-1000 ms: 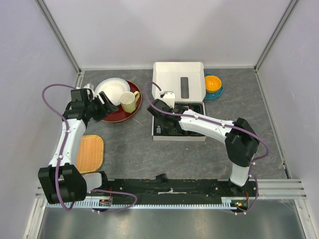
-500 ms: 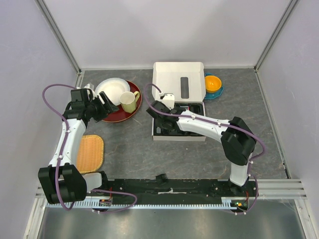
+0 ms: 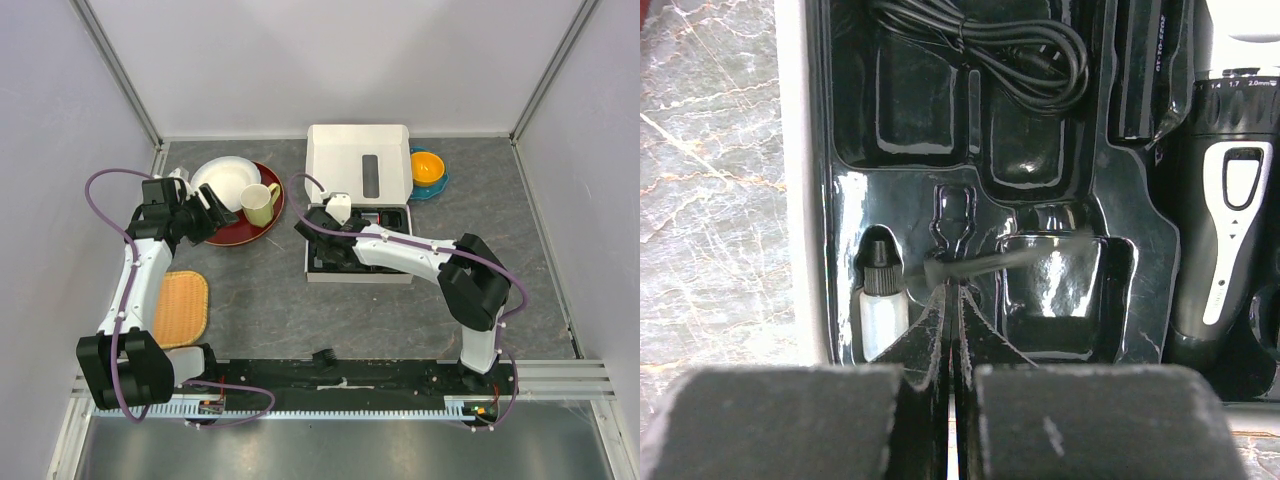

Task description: Sort the hair-cutting tools

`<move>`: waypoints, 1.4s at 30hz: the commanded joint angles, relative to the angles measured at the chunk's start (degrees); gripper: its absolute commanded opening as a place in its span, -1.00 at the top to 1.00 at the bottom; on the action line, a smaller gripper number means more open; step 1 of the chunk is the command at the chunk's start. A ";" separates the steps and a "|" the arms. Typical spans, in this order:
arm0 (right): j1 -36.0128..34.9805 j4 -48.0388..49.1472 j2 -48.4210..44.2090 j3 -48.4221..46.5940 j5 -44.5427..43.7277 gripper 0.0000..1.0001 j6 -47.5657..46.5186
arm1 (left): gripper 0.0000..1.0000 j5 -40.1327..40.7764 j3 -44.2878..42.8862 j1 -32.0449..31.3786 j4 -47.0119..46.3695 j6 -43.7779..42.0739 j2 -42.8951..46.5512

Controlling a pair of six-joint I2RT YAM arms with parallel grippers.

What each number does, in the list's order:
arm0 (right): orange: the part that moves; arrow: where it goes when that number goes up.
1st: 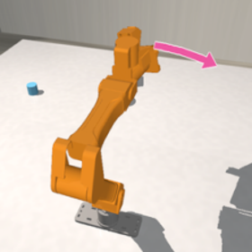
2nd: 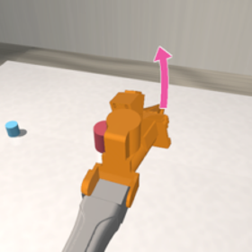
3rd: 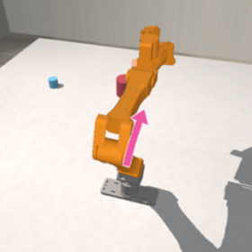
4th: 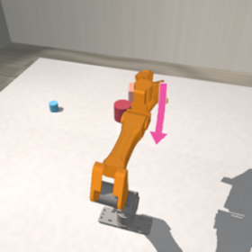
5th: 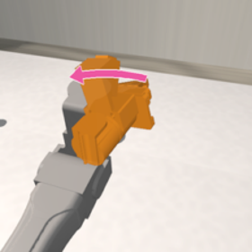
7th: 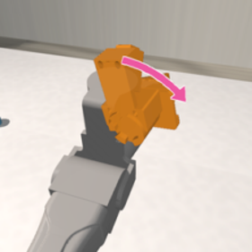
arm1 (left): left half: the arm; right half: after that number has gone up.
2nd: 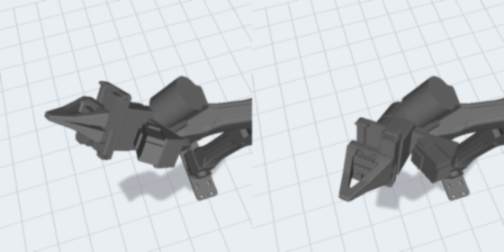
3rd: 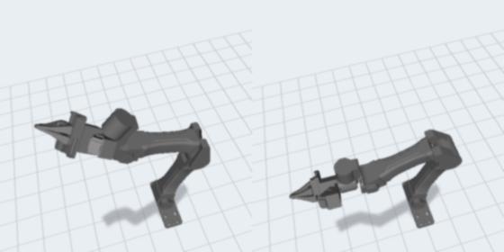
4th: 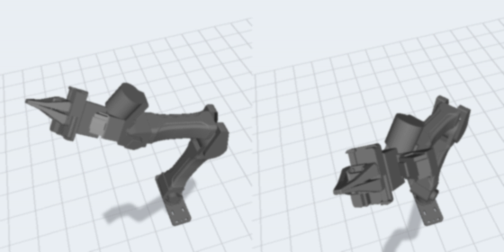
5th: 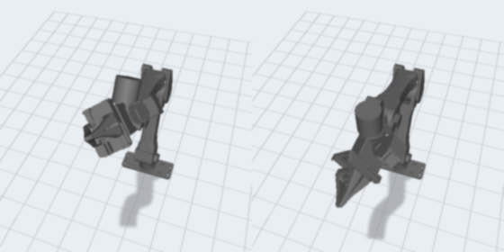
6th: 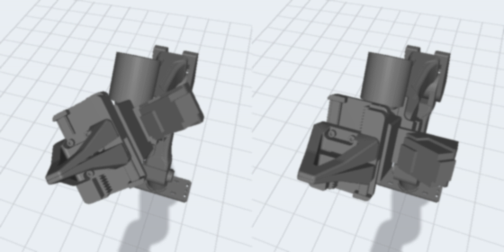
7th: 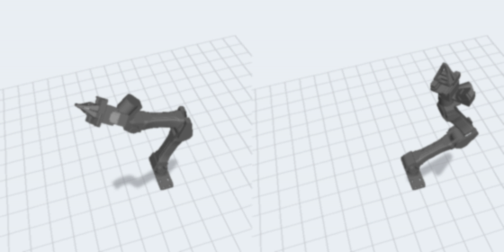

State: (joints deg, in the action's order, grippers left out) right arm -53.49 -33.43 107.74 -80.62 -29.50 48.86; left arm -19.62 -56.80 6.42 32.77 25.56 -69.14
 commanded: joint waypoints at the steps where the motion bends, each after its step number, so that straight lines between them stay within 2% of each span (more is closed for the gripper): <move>1: 0.15 0.82 -0.17 0.64 -1.53 1.00 0.88 | -0.51 -1.30 0.28 0.44 -1.84 1.16 1.56; 14: 0.15 0.91 -1.22 -1.38 0.40 0.99 -1.13 | -0.51 -1.30 0.28 0.53 -1.84 1.16 1.47; 19: 0.93 -0.05 -3.94 -2.35 0.93 0.67 -4.21 | -0.51 -1.21 0.28 0.53 -1.84 1.07 1.64; 20: 1.20 -0.32 -4.73 -2.52 1.11 0.49 -6.04 | -0.51 -1.21 0.28 0.44 -1.84 1.16 1.56; 22: 2.07 -0.58 -5.43 -2.79 1.46 0.36 -9.03 | -0.51 -1.39 0.28 0.44 -1.84 0.98 1.56; 23: 2.51 -0.50 -5.96 -2.96 1.55 0.24 -10.87 | -0.51 -2.09 0.28 0.44 -1.92 0.89 1.47; 26: 3.83 -0.41 -6.23 -3.67 4.78 0.14 -21.24 | -0.51 -5.68 1.16 0.44 -3.50 0.37 1.82; 27: 4.53 -0.06 -6.23 -3.75 6.97 0.12 -28.66 | -0.51 -6.83 1.51 0.44 -4.29 0.19 1.91; 29: 5.06 -0.14 -5.88 -3.76 12.25 0.07 -35.38 | -0.51 -8.76 2.12 0.35 -5.43 0.10 2.35; 30: 5.59 -0.67 -5.62 -3.84 13.92 0.06 -41.16 | -0.51 -8.95 2.30 0.44 -5.70 0.10 2.35; 33: 6.56 -2.51 -4.65 -4.02 18.94 0.03 -48.49 | -0.51 -9.21 2.30 0.44 -5.62 0.19 1.82; 34: 6.91 -3.04 -4.47 -4.11 19.91 0.03 -53.64 | -0.51 -9.39 2.30 0.44 -5.70 0.19 1.73; 42: 8.32 -6.38 -3.86 -6.65 28.87 0.06 -69.50 | -0.51 -9.83 2.21 0.53 -5.71 -0.25 0.85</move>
State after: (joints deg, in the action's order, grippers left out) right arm -45.78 -37.85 103.81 -82.98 -6.83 -8.60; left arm -27.42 -54.74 6.66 29.39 25.56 -68.53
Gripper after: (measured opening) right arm 0.476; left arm 0.757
